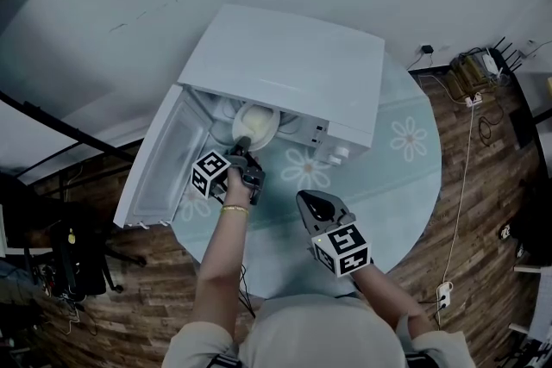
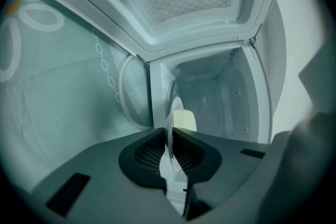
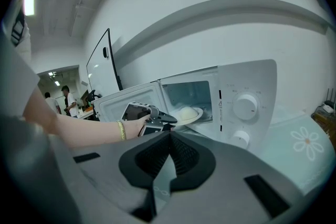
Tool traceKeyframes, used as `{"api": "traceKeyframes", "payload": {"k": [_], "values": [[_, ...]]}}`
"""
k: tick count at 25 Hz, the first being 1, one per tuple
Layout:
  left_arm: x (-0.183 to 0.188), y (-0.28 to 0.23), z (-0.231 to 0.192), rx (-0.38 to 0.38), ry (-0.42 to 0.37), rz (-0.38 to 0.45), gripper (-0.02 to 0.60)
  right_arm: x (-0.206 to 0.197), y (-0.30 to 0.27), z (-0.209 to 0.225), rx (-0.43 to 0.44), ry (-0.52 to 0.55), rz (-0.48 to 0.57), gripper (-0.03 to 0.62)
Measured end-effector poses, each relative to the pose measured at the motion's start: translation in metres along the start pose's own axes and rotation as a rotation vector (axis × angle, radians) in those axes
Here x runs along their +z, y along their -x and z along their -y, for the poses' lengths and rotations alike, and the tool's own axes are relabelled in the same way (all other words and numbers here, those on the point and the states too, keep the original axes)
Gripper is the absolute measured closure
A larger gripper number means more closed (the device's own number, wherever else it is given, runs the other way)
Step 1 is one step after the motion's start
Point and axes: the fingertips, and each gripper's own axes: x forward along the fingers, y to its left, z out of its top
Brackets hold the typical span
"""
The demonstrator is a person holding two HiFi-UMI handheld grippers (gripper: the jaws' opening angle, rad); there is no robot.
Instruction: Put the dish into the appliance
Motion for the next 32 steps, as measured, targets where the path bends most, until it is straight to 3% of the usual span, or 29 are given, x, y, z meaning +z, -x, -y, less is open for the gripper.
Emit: {"api": "traceKeyframes", "payload": {"k": [17,32], "values": [[0.001,-0.035,0.013,0.029,-0.056,-0.025,0.535,0.002,-0.006,0.006,0.002,-0.023,0.002,0.588],[0.005,-0.051,0.018,0.097,-0.081,0.019,0.534,0.003,-0.011,0.004,0.01,-0.026,0.004,0.588]]}}
